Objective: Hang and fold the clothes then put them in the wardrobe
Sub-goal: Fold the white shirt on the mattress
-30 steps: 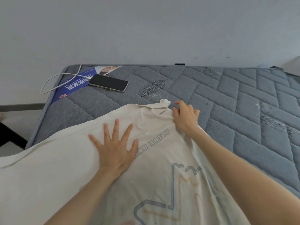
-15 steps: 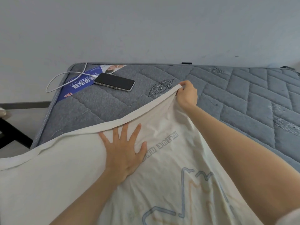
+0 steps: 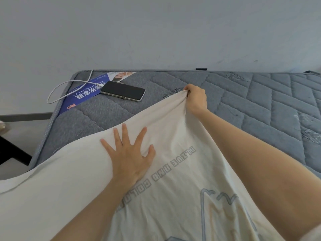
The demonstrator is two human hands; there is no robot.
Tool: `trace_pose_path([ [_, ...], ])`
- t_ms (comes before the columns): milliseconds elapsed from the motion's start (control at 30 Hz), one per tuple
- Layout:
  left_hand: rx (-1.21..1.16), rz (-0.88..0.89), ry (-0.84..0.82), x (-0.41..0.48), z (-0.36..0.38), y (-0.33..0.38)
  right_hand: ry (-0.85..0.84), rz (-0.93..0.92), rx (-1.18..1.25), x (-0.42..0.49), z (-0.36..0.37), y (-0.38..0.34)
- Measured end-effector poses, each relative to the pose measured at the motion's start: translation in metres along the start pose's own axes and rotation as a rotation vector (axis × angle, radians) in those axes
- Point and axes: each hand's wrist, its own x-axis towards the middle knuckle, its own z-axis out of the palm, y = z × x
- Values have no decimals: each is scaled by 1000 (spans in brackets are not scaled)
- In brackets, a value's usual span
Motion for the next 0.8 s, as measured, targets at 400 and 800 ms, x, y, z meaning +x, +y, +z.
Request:
trace_pose_path([
  [400, 36, 33, 29, 16, 5, -1, -40, 154, 254, 29, 30, -6],
  [800, 29, 23, -4, 16, 4, -1, 52, -366, -124, -74, 48, 18],
])
